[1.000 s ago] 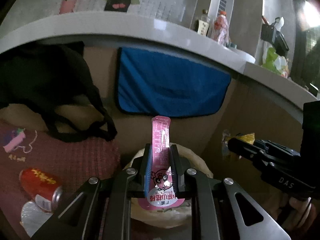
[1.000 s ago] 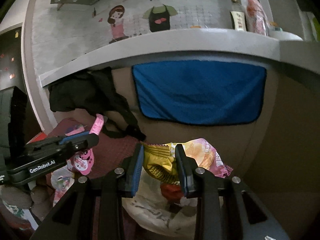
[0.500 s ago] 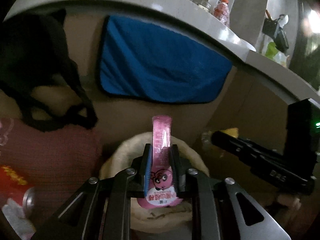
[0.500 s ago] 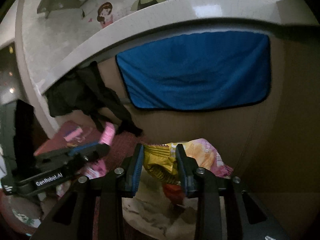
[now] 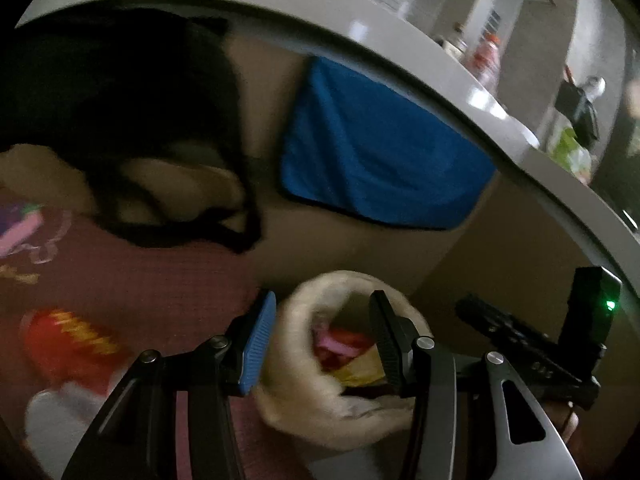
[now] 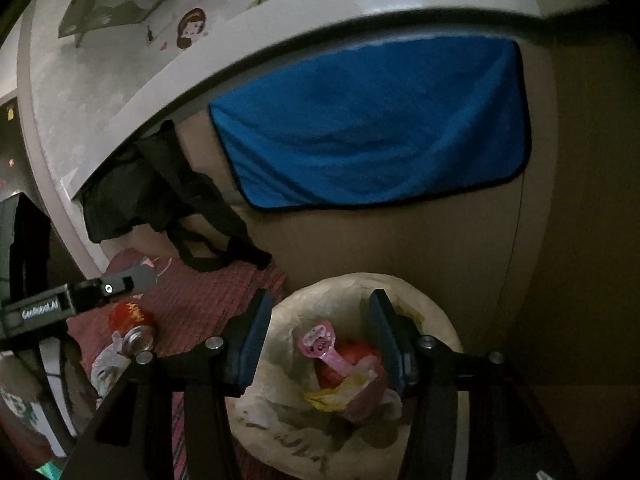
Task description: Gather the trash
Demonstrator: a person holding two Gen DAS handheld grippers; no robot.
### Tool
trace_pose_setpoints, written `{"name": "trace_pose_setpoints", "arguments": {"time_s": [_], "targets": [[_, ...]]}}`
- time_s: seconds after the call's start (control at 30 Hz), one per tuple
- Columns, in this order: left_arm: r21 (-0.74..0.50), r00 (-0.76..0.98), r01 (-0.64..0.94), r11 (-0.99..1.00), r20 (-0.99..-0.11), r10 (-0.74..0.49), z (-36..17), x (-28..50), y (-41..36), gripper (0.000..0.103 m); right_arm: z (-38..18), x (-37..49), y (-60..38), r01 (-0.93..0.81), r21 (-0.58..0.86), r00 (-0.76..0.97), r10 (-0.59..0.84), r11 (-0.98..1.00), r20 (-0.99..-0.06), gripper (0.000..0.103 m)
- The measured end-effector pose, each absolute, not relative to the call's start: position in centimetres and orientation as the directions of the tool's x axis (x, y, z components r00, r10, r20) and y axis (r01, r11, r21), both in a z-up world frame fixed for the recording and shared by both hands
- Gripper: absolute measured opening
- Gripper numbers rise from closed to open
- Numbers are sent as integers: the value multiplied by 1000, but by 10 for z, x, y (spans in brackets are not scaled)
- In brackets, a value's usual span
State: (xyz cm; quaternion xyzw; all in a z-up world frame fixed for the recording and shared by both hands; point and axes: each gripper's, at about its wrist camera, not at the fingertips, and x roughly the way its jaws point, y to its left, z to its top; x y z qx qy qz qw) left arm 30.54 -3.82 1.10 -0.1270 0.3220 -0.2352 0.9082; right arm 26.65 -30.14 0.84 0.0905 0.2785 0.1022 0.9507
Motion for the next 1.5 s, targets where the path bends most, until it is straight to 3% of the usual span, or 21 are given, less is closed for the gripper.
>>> {"name": "trace_pose_setpoints", "arguments": {"time_s": [0.37,0.6,0.8,1.07,1.3,1.5], "targets": [[-337,834,80,938,-493,-248,43,259,137,50,31,249,-203,-316,212,794,381,925,-474,56],[-307,872,-17,951,-470,-136,53,235,229,50,18,252,-115,-442,204,706,479,873,-521,61],[-393,820,-5,920,-528,-221,19,241,270,50,-9,250,-57,-495,221,618,519,840,-591,61],[-415,780,37,909,-557,-285,-24,243,261,50,-74,229,-29,-493,264,463,506,829,-728,61],[-449,784,130,884,-500,-369,-29,303,265,52,-71,228,-37,-493,241,499,499,836,-708,61],[-439,778,10,898,-561,-283,-54,408,308,56,-60,240,-39,-495,198,543,480,846,-689,61]]}}
